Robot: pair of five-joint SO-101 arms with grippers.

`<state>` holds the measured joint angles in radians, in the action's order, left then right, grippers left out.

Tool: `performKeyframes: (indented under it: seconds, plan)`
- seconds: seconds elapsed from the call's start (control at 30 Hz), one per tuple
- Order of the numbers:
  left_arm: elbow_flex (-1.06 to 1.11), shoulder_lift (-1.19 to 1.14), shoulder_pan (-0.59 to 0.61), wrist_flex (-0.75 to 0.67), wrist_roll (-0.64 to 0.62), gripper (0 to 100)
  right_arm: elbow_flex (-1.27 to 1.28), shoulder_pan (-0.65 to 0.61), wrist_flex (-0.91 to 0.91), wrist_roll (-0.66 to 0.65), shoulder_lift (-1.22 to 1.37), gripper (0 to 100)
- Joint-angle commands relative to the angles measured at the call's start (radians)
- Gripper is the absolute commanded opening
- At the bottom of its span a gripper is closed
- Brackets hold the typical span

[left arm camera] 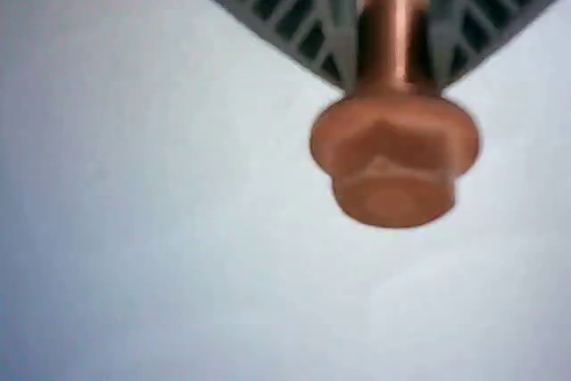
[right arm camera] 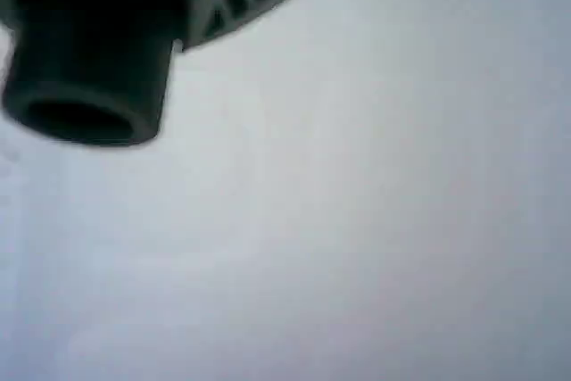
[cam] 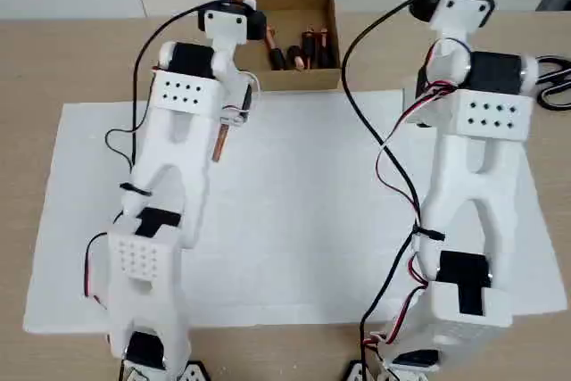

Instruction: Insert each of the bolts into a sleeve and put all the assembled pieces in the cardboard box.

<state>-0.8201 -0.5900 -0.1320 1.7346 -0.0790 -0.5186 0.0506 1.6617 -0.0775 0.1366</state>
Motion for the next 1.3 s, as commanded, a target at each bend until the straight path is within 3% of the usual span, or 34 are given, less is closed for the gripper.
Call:
performKeyframes:
  seconds: [0.0, 0.13, 0.43, 0.73, 1.27]
  plan:
    - [0.091, 0.224, 0.018, 0.021, 0.008, 1, -0.005, -0.030, -0.002, 0.003, -0.050, 0.4]
    - [0.282, 0.333, 0.040, 0.015, 0.014, 1, -0.005, -0.056, -0.004, 0.003, -0.050, 0.4]
    - [0.522, 0.261, 0.104, -0.186, 0.018, 1, -0.003, -0.081, -0.010, 0.023, -0.048, 0.4]
    - [0.529, 0.075, 0.109, -0.259, 0.014, 1, -0.002, -0.107, -0.010, 0.021, -0.048, 0.4]
    - [0.533, 0.046, 0.121, -0.308, 0.018, 6, -0.002, -0.114, -0.010, 0.023, -0.048, 0.4]
